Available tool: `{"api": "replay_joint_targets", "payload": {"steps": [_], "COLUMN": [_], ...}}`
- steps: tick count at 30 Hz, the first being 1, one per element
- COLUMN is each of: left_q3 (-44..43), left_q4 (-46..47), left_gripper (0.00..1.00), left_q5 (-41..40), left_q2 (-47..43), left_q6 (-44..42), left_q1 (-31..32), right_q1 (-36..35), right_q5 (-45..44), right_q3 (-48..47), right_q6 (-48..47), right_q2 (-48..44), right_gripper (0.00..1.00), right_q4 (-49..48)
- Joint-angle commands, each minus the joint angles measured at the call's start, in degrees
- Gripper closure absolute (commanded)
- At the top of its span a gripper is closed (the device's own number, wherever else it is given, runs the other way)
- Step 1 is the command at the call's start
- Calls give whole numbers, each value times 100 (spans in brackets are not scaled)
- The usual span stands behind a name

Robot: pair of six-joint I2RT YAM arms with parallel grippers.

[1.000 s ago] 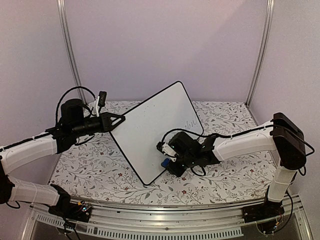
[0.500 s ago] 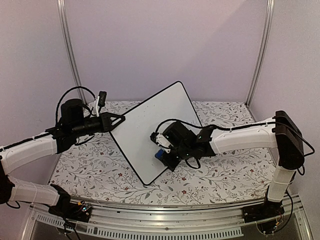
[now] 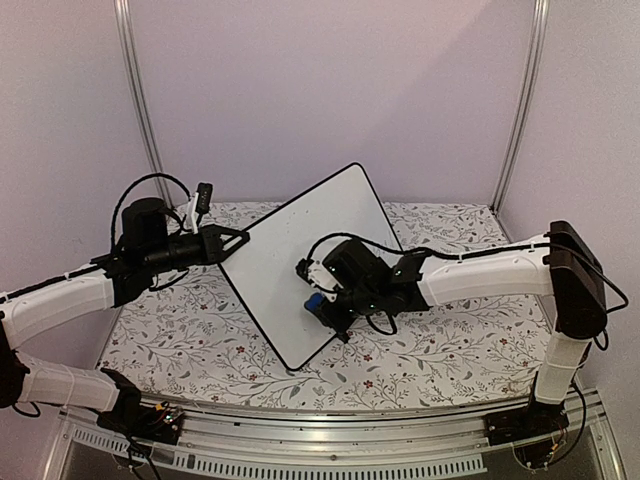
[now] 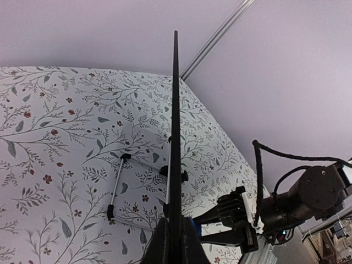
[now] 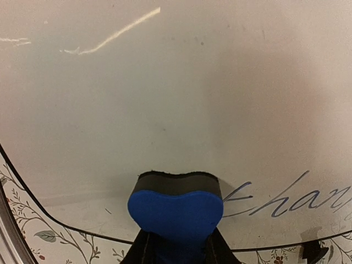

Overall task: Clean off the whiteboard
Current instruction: Erase the whiteboard on the whiteboard stand.

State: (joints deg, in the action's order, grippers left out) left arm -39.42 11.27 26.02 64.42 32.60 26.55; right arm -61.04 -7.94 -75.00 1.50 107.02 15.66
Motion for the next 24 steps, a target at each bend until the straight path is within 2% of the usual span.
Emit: {"api": "replay_joint_targets", "payload": {"steps": [1,10,24], "left_q3": [-141,-127,-127], "left_q4": [292,296,292], "left_gripper": [100,100,100], "left_q5": [419,416,430], "left_q2": [-36,-27,-53], "left_q6": [-26,-17,-17], "left_q1": [101,98,99], "right_q1": [74,-1,74], "right_q5": [189,302,-35], "right_q3": [657,1010,280], "right_q6": [216,400,140], "right_q2": [50,-28,58], "right_gripper": [100,100,100], "right_q4": [-18,-84,-2]}}
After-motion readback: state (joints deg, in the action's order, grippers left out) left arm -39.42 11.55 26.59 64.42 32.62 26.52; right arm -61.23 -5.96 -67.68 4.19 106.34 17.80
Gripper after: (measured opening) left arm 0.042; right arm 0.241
